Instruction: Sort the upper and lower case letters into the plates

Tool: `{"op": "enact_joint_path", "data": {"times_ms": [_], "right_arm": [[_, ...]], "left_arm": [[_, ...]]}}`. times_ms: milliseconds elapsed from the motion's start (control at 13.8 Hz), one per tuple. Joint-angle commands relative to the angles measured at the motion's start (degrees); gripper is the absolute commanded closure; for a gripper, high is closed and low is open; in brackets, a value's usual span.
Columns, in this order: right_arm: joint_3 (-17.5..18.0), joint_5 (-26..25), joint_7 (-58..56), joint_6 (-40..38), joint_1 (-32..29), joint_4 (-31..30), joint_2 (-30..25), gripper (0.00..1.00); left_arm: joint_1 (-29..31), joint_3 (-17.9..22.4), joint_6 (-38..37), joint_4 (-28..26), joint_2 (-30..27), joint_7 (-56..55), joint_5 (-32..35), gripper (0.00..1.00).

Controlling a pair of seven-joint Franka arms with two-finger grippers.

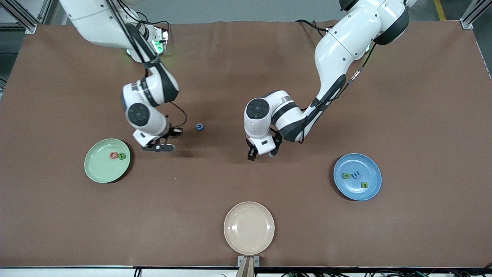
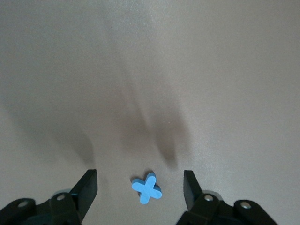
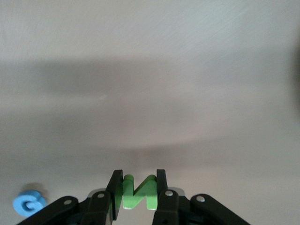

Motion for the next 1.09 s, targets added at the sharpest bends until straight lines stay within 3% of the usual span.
{"op": "enact_joint_path", "data": {"times_ms": [0, 218, 581, 1016], "right_arm": [[0.6, -0.8, -12.8, -4.0, -9.5, 2.7, -2.1, 0.87], [0.6, -1.0, -26.3, -3.4, -18.3, 5.6, -1.1, 0.87], [0.7, -4.5, -33.8, -1.2, -26.6, 6.4, 2.9, 0.84], [0.7, -4.5, -34.3, 1.2, -27.9, 6.4, 6.3, 0.83]], "left_arm": [[-0.4, 0.2, 0.3, 1.3, 1.1, -1.1, 0.2, 0.23], [-1.1, 0.1, 0.3, 1.5, 2.0, -1.1, 0.1, 0.24], [-1.5, 0.1, 1.1, 2.5, 2.5, -1.6, -0.3, 0.28], [-1.6, 0.1, 1.7, 2.8, 3.0, -2.7, -0.4, 0.33]]}}
